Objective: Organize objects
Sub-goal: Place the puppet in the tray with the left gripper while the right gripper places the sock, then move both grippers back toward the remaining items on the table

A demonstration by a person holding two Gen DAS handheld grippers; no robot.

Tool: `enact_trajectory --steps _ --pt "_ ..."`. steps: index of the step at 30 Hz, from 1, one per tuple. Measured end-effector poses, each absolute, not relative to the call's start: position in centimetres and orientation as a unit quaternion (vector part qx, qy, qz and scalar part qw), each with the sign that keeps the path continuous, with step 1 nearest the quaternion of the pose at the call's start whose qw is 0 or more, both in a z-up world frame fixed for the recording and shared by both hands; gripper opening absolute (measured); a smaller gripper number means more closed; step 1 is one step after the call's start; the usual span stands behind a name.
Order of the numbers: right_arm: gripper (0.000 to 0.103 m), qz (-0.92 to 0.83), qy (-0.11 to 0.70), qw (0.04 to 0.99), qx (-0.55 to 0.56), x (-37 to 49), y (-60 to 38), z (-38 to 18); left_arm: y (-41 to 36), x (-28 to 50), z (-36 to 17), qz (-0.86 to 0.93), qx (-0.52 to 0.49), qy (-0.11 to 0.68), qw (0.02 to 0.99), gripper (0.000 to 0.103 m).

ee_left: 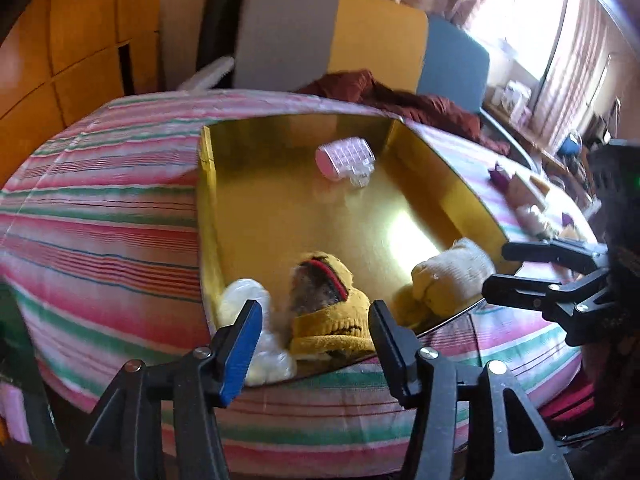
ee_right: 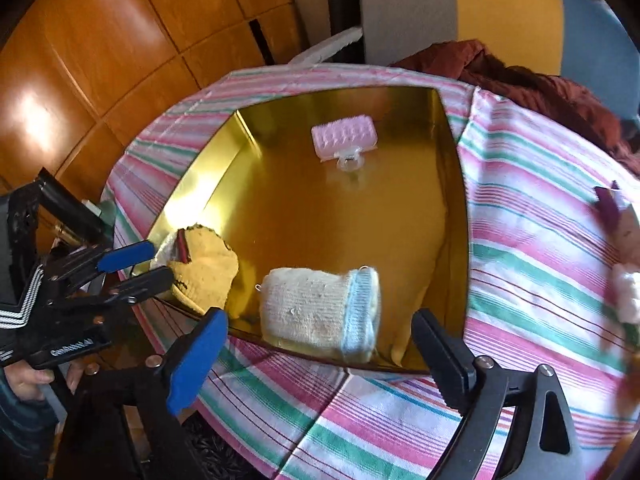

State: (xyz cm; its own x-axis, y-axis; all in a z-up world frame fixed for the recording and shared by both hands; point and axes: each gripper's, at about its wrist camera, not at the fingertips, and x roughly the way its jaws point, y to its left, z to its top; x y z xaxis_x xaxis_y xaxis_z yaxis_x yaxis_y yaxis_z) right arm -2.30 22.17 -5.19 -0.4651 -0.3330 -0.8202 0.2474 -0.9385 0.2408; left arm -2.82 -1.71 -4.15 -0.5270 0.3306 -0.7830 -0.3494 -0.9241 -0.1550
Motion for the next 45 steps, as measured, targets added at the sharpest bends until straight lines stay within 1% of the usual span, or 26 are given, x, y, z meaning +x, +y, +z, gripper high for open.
enact_trajectory --steps 6,12,18,26,34,45 --pt "0.097 -0.877 -0.044 0.14 0.458 -0.4 22.7 -3.5 -3.8 -1.9 -1.4 0.898 -0.411 -0.049 0.151 0.056" --pt "0.103 -0.901 -0.021 0.105 0.42 1.3 22.8 -1.8 -3.4 -1.0 1.2 0.922 -0.365 -0.081 0.103 0.056" --pt "0.103 -0.909 -0.002 0.102 0.404 2.2 22.5 -1.1 -1.2 -0.1 2.2 0.933 -0.347 -0.051 0.079 0.056" --pt "0.103 -0.915 -0.007 0.095 0.391 3.2 22.9 -0.4 0.2 0.9 2.0 0.933 -0.355 -0.025 0.062 0.056" --pt "0.103 -0.921 -0.021 0.073 0.383 3.7 24.8 -0.1 1.6 1.4 2.3 0.934 -0.35 -0.006 0.079 0.056" --pt "0.103 -0.917 -0.033 0.046 0.396 4.3 27.4 -1.2 4.0 1.3 2.0 0.925 -0.362 0.016 0.116 0.056"
